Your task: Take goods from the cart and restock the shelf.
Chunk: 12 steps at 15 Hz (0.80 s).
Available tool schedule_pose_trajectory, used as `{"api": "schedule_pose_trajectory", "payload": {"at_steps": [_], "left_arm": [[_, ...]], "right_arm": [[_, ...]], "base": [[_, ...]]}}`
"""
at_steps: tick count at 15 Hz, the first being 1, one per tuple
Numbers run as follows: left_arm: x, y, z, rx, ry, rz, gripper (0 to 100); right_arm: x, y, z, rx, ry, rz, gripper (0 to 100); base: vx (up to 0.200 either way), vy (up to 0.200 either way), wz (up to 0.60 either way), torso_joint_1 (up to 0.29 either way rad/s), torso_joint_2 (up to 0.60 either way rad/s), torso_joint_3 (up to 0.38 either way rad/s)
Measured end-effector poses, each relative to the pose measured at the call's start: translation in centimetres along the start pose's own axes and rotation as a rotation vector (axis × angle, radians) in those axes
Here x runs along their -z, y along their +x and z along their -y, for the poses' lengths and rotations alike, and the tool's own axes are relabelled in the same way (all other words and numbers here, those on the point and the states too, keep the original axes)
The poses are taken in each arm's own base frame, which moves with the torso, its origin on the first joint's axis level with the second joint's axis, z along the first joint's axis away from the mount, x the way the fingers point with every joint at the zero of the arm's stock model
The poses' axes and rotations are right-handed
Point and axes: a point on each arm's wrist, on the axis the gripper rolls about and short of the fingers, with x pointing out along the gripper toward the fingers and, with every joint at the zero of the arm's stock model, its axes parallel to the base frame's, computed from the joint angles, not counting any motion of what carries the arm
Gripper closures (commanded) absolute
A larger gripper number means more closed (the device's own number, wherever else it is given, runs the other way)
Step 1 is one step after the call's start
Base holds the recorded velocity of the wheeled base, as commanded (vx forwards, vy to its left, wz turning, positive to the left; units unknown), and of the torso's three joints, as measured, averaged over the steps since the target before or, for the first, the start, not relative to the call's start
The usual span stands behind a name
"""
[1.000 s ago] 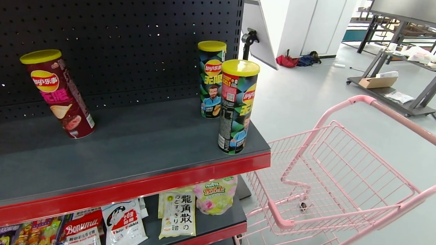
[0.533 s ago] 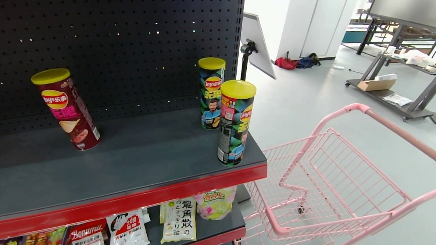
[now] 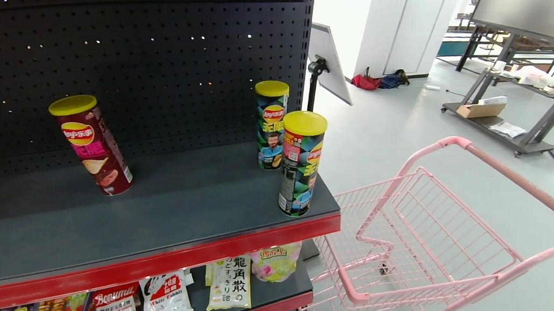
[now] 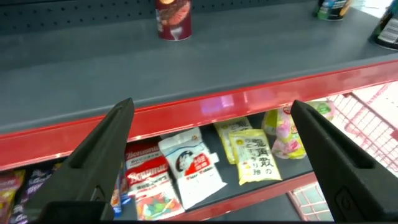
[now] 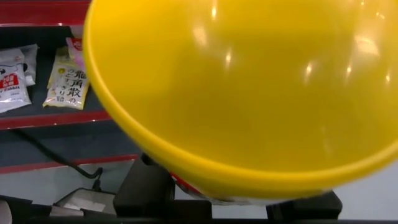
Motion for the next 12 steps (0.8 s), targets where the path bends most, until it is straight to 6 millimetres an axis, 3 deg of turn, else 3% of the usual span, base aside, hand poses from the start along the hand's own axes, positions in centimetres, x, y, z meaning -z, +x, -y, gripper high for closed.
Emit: {"api": "schedule_pose_trajectory", "payload": {"at_steps": [4, 10, 12], "left_arm": [[0.0, 0.0, 0.0, 0.000, 0.000, 0.000, 0], [0.0, 0.0, 0.0, -0.001, 0.003, 0.000, 0], [0.0, 0.0, 0.0, 0.000, 0.003, 0.000, 0]], "right_arm": [[0.2, 0.1, 0.0, -0.004, -0.001, -0.005, 100], [1.5, 0.1, -0.2, -0.006, 0.002, 0.003, 100], [2.6, 0.1, -0.3, -0.003, 0.010, 0.050, 100]], "base": [[0.000, 0.000, 0.60, 0.008, 0.00, 0.002], [0.000, 0.000, 0.00, 0.000, 0.00, 0.000], [0.000, 0.200, 0.00, -0.002, 0.00, 0.000]]}}
